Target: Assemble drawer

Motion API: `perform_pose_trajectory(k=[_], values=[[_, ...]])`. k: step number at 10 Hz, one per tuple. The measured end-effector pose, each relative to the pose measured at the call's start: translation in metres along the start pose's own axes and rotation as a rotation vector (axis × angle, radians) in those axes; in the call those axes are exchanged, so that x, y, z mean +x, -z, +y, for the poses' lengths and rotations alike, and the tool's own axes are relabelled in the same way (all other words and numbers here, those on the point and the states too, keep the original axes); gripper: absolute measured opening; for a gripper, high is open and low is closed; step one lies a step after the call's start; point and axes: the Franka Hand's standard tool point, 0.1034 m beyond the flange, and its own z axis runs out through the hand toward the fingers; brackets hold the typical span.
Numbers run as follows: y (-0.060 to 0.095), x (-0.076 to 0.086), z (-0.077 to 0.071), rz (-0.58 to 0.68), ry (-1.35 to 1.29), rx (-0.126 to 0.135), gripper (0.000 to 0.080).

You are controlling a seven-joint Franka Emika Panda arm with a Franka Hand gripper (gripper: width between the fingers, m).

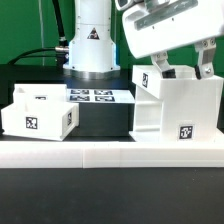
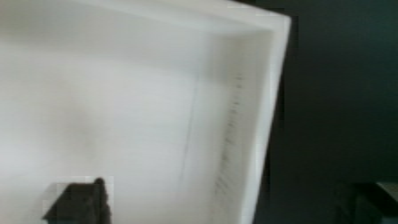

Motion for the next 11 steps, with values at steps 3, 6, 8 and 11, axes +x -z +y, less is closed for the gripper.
perform_pose_trajectory(k=[3, 6, 8, 11], values=[[0.038, 0.005, 0.011, -0.021, 0.187, 0.017, 0.0649], [0.043, 0.005, 0.016, -0.023, 0.234, 0.023, 0.0649], [0.047, 0.013, 0.034, -0.002, 0.477, 0.014, 0.0649], [0.051, 0.036, 0.072, 0.041, 0.716, -0.03, 0.0649]])
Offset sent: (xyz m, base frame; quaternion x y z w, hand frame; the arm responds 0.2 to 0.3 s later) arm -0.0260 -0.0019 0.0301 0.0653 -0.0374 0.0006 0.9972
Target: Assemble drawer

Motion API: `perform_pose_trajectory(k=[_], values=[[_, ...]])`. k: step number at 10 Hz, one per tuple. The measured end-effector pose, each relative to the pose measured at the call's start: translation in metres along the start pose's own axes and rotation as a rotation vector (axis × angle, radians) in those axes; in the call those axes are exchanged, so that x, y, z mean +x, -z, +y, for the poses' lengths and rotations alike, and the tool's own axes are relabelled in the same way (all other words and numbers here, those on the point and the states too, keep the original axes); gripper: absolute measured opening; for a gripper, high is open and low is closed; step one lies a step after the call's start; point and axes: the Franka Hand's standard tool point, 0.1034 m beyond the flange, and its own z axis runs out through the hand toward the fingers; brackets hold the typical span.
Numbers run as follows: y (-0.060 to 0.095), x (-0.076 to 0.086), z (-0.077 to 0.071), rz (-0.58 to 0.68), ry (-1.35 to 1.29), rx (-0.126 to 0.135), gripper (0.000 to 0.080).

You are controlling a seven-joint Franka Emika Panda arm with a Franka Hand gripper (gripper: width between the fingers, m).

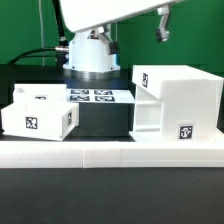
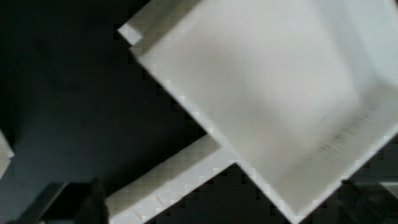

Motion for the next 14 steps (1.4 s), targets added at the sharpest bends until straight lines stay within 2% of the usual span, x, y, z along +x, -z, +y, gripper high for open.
perform_pose_trajectory(k=[1, 2, 4, 6, 7, 8, 9, 12, 14], values=[[-0.004, -0.003, 0.026, 0.018, 0.051, -0.016, 0.0649], [-0.004, -0.001, 0.044, 0.016, 0.056, -0.012, 0.0649], [-0.005, -0.002, 0.041, 0.015, 0.043, -0.013, 0.0649], [-0.006, -0.002, 0.045, 0.012, 0.047, -0.02, 0.0649], [-0.01, -0.004, 0.055, -0.007, 0.15, -0.077, 0.0649], [-0.015, -0.005, 0.065, -0.014, 0.181, -0.123, 0.0649], [-0.018, -0.006, 0.076, -0.015, 0.199, -0.15, 0.0649], [-0.034, -0.008, 0.105, 0.015, 0.189, -0.187, 0.0649], [-0.035, -0.009, 0.104, 0.008, 0.188, -0.185, 0.0649]])
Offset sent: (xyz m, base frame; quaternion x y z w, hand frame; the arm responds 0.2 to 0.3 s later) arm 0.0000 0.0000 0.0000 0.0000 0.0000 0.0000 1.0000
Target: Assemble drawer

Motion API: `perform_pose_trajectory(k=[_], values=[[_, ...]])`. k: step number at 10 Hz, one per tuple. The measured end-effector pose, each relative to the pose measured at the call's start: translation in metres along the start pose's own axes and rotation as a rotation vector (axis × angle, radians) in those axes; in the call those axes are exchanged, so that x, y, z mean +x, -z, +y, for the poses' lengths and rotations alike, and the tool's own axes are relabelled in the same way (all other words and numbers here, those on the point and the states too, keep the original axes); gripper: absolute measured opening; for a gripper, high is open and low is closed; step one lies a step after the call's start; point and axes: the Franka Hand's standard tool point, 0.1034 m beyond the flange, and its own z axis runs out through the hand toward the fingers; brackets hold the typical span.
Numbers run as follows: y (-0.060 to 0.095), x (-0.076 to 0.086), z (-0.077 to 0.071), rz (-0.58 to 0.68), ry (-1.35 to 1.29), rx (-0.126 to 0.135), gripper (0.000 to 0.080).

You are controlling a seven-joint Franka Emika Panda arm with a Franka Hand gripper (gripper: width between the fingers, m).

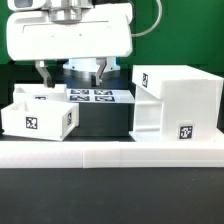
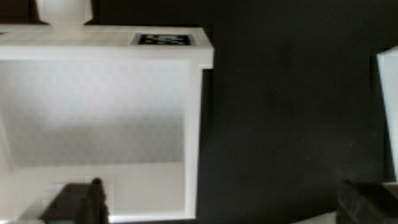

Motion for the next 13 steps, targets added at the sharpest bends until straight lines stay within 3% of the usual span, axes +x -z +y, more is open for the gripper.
perform_pose_trajectory(k=[3, 7, 11, 13], values=[[-0.003, -0.003, 0.003, -0.011, -0.012, -0.001, 0.0649], [-0.027, -0.015, 0.026, -0.074, -0.064, -0.016, 0.0649], [-0.051, -0.023, 0.027, -0.077, -0.062, -0.033, 0.0649], [-0.063, -0.028, 0.021, -0.068, -0.041, -0.043, 0.0649]])
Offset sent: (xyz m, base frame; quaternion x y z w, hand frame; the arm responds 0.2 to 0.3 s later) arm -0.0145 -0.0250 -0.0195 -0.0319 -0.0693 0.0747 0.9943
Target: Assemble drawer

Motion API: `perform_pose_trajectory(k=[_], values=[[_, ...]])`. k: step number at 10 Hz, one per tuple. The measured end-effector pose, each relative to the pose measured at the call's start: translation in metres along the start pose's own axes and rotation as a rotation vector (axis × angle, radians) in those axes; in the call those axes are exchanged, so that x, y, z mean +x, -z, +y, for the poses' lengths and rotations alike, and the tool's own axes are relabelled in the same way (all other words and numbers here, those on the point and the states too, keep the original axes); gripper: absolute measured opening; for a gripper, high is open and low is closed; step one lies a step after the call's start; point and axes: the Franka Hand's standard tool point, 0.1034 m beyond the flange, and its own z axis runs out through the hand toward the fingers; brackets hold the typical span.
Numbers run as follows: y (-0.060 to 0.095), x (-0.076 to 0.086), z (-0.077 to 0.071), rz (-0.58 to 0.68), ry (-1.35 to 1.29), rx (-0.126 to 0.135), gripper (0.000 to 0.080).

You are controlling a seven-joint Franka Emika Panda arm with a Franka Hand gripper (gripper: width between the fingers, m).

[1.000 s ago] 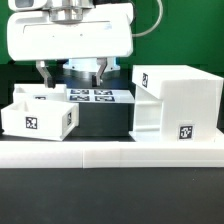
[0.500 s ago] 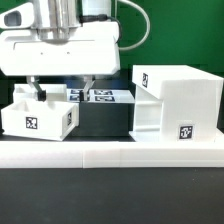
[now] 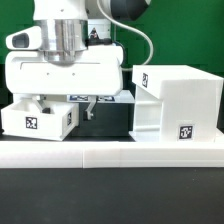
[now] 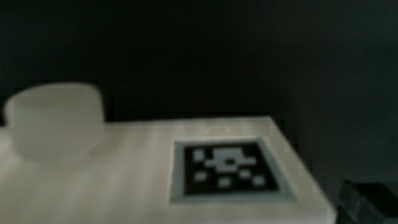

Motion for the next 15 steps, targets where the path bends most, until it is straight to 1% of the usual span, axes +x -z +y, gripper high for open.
perform_pose_trajectory(k=[2, 3, 4, 6, 7, 8, 9, 14, 15], values=[[-0.0044, -0.0014, -0.0034, 0.004, 0.01, -0.004, 0.0649], [-0.0051, -0.0001, -0.0052, 0.015, 0.015, -0.007, 0.0526], [-0.0056, -0.0005, -0.0066, 0.014, 0.018, -0.007, 0.0526], [-0.0052, 0.0004, -0.0048, 0.015, 0.02, -0.009, 0.0251], [-0.0054, 0.0002, -0.0052, 0.015, 0.02, -0.009, 0.0077], [-0.0053, 0.0004, -0.0051, 0.015, 0.02, -0.009, 0.0077], [-0.0052, 0.0005, -0.0051, 0.015, 0.02, -0.009, 0.0041], [-0.0051, 0.0005, -0.0051, 0.015, 0.02, -0.009, 0.0041], [-0.0035, -0.0001, -0.0053, 0.008, 0.055, -0.008, 0.0041]])
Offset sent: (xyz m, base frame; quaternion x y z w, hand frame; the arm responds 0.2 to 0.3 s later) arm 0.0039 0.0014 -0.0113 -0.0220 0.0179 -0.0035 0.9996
